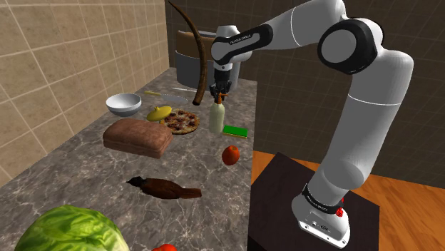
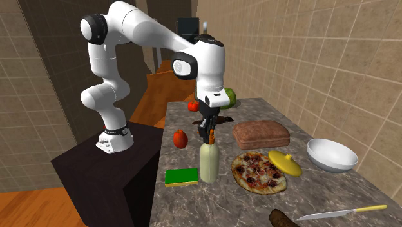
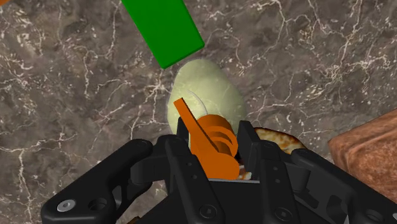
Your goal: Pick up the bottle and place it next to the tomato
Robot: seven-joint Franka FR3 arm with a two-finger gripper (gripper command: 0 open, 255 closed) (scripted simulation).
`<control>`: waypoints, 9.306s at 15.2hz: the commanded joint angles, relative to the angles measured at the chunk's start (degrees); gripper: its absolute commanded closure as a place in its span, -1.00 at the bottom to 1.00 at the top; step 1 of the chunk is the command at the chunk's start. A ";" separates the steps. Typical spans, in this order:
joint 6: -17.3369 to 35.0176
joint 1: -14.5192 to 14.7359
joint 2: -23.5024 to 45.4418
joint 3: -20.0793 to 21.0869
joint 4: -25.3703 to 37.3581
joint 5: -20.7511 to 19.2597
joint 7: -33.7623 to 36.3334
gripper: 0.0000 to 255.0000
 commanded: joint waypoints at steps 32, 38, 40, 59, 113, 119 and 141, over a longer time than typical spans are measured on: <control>-20.14 -0.07 -2.39 -0.14 17.74 -0.45 0.55 1.00; -20.46 2.40 -11.76 1.78 8.81 -1.35 5.00 1.00; -20.86 3.28 -15.21 2.73 5.80 -1.50 6.86 1.00; -31.21 10.89 -39.61 15.22 -7.56 3.46 26.32 1.00; -22.46 20.20 -54.39 38.93 -26.21 21.24 50.50 1.00; -18.21 20.69 -54.78 40.38 -30.79 22.53 50.04 1.00; -4.63 21.58 -52.70 46.04 -42.12 26.86 48.91 1.00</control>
